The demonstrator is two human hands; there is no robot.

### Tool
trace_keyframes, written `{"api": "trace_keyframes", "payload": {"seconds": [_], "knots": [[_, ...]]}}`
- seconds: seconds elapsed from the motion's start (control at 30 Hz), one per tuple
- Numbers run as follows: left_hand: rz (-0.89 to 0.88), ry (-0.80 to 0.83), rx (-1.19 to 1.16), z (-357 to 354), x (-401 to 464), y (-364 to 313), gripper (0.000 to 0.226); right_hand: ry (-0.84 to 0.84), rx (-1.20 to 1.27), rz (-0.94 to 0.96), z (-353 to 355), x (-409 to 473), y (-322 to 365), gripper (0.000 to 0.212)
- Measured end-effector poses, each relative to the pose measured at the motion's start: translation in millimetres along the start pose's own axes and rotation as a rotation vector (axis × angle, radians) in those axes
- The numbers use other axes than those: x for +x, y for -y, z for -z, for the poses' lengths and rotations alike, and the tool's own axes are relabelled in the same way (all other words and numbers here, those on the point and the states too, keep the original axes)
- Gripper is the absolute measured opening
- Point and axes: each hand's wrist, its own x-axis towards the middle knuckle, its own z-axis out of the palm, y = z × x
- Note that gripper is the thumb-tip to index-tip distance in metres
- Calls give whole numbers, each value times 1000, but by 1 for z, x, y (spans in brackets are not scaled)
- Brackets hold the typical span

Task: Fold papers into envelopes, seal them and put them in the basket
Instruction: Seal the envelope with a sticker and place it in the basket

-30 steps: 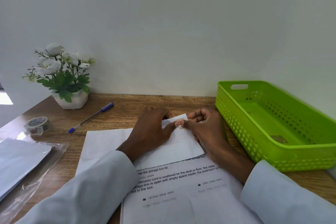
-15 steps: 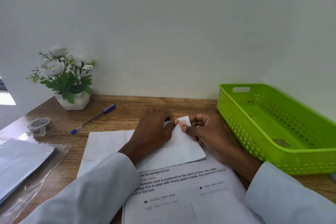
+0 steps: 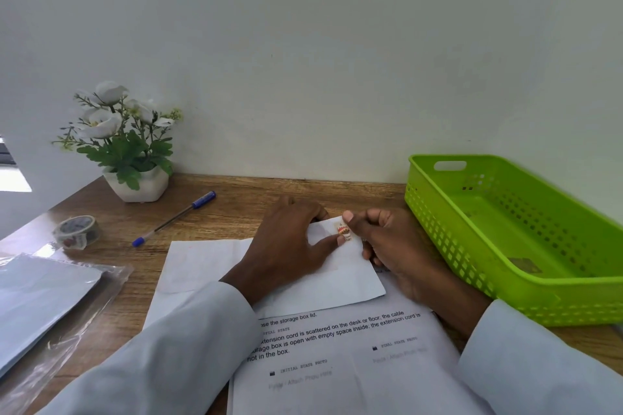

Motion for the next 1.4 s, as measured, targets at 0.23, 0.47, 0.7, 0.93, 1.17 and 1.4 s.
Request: {"api": "trace_keyframes", "payload": {"seconds": [0.23, 0.47, 0.7, 0.93, 1.17, 1.4], "knots": [[6, 10, 0, 1, 0, 0, 16, 62, 34, -11, 4, 0, -1, 4], [27, 50, -80, 7, 6, 5, 14, 105, 44, -46, 5, -4, 4, 13], [180, 419, -141, 51, 22, 31, 36, 51, 47, -35, 5, -5, 4, 14], [314, 192, -470, 96, 31, 26, 31, 187, 136, -50, 5, -14, 18, 21], [386, -109, -834, 137, 49, -12, 22, 201, 313, 67, -18, -32, 70, 28], [336, -119, -964, 144, 89, -56, 9, -140, 309, 231, 39, -28, 146, 14]]}}
